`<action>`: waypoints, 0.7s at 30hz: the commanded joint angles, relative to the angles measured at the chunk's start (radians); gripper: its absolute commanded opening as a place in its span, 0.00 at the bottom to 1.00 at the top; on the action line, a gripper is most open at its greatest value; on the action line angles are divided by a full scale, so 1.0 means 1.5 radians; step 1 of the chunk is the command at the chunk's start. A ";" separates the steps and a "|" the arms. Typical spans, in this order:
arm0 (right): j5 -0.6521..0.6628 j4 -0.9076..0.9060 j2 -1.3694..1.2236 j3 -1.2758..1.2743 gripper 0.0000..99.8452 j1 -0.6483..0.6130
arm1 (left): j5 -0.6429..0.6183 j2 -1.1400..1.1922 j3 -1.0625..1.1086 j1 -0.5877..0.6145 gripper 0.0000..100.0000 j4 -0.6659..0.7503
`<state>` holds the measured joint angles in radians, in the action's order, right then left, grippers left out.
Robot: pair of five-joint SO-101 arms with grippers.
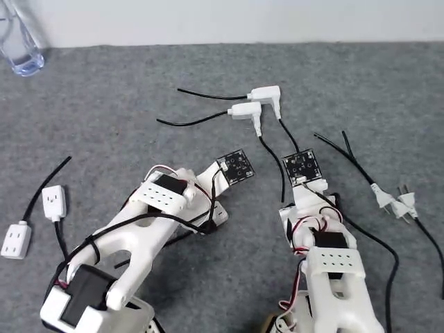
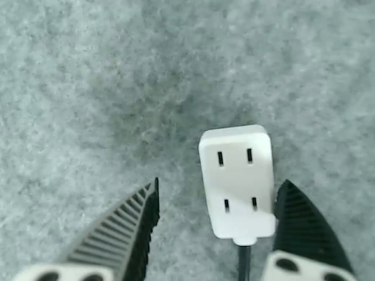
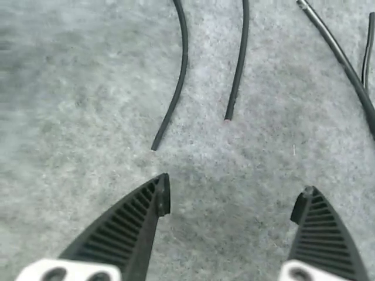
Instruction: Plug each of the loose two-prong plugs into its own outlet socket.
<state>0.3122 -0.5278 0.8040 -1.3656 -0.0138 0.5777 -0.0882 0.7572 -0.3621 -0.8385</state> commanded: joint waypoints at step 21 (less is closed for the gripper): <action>0.001 0.012 0.011 0.020 0.33 -0.003 | 0.028 -0.017 0.029 -0.047 0.06 0.014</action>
<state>0.3122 -0.5278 0.8040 -1.3656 -0.0199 0.5762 -0.0882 0.8032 -0.4112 -0.8385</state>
